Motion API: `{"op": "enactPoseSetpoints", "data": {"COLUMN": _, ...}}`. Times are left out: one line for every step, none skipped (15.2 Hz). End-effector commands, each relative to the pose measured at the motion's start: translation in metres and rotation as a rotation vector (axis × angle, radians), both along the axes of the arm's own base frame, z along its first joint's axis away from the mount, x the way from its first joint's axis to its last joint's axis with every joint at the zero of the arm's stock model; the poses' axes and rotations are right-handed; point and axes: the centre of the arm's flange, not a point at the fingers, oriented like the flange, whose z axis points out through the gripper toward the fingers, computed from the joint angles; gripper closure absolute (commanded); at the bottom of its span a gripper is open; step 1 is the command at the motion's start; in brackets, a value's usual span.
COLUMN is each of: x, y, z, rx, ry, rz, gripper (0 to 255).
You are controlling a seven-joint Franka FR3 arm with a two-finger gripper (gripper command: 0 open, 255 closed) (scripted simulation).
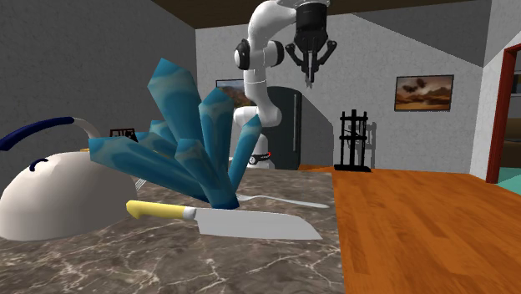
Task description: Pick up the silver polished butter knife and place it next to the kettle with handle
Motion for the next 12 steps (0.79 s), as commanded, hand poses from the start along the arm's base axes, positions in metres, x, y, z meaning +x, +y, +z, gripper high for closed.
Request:
{"op": "enactPoseSetpoints", "data": {"x": 0.008, "y": -0.01, "z": 0.003, "rx": 0.0, "ry": 0.0, "rz": 0.0, "gripper": 255}}
{"op": "enactPoseSetpoints", "data": {"x": 0.015, "y": -0.021, "z": 0.003, "rx": 0.0, "ry": 0.0, "rz": 0.0, "gripper": 255}}
{"op": "enactPoseSetpoints", "data": {"x": 0.023, "y": -0.032, "z": 0.003, "rx": 0.0, "ry": 0.0, "rz": 0.0, "gripper": 255}}
{"op": "enactPoseSetpoints", "data": {"x": 0.031, "y": -0.042, "z": 0.003, "rx": 0.0, "ry": 0.0, "rz": 0.0, "gripper": 255}}
{"op": "enactPoseSetpoints", "data": {"x": 0.039, "y": -0.053, "z": 0.003, "rx": 0.0, "ry": 0.0, "rz": 0.0, "gripper": 255}}
{"op": "enactPoseSetpoints", "data": {"x": 0.047, "y": -0.063, "z": 0.003, "rx": 0.0, "ry": 0.0, "rz": 0.0, "gripper": 255}}
{"op": "enactPoseSetpoints", "data": {"x": 0.055, "y": -0.074, "z": 0.003, "rx": 0.0, "ry": 0.0, "rz": 0.0, "gripper": 255}}
{"op": "enactPoseSetpoints", "data": {"x": 0.063, "y": -0.085, "z": 0.003, "rx": 0.0, "ry": 0.0, "rz": 0.0, "gripper": 255}}
{"op": "enactPoseSetpoints", "data": {"x": 0.07, "y": -0.095, "z": 0.003, "rx": 0.0, "ry": 0.0, "rz": 0.0, "gripper": 255}}
{"op": "enactPoseSetpoints", "data": {"x": 0.078, "y": -0.106, "z": 0.003, "rx": 0.0, "ry": 0.0, "rz": 0.0, "gripper": 255}}
{"op": "enactPoseSetpoints", "data": {"x": 0.086, "y": -0.116, "z": 0.003, "rx": 0.0, "ry": 0.0, "rz": 0.0, "gripper": 255}}
{"op": "enactPoseSetpoints", "data": {"x": 0.094, "y": -0.127, "z": 0.003, "rx": 0.0, "ry": 0.0, "rz": 0.0, "gripper": 255}}
